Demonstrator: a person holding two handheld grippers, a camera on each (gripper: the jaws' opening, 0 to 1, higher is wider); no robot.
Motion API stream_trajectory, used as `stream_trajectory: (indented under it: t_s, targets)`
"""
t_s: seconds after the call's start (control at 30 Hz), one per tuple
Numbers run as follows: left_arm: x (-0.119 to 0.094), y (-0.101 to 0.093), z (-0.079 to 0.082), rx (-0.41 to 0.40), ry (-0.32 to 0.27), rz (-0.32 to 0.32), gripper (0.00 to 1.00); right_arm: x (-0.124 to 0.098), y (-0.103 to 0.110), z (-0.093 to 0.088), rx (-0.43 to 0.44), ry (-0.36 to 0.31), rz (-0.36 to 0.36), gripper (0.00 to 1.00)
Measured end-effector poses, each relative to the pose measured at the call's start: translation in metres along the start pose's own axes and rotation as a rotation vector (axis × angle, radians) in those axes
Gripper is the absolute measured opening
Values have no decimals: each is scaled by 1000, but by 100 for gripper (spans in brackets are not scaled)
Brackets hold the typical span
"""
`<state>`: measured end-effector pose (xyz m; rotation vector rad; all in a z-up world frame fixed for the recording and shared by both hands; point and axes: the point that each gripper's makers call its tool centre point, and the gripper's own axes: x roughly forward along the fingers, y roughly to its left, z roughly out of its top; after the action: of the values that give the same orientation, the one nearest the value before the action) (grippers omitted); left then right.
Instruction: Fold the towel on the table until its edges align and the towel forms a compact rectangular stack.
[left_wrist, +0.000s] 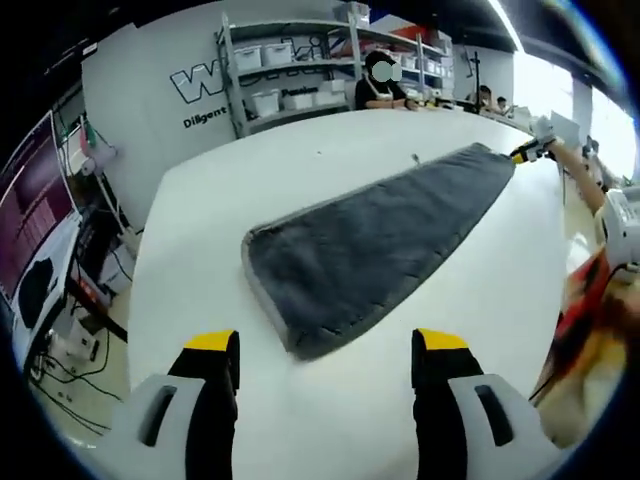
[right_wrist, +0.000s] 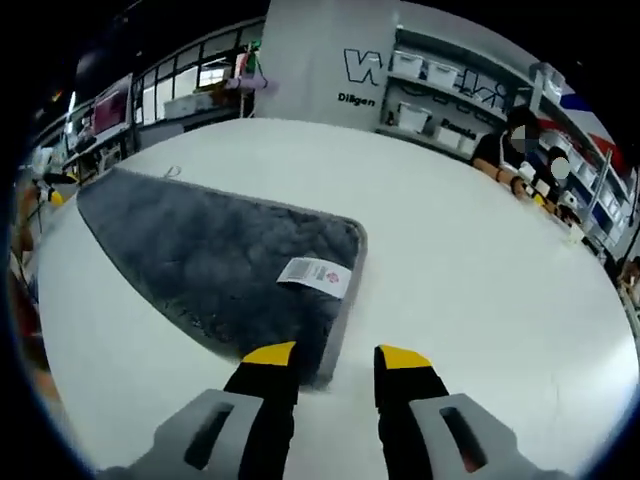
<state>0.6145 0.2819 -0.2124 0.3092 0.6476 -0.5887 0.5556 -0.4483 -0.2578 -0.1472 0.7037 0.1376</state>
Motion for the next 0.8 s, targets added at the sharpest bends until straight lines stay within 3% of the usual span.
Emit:
stream_trajectory:
  t_s: [0.17,0.47,0.8]
  targets:
    - [-2,-1,-6,-37,-23,-9,68,1,8,0,27,-13,62,6]
    - [0,-6,-9,-53,-34,-16,66,4,4,-1,15,-12,65,4]
    - [-3,-4,-8,-45,-48,-24,65,6,-7,-2,-12,10,-9,3]
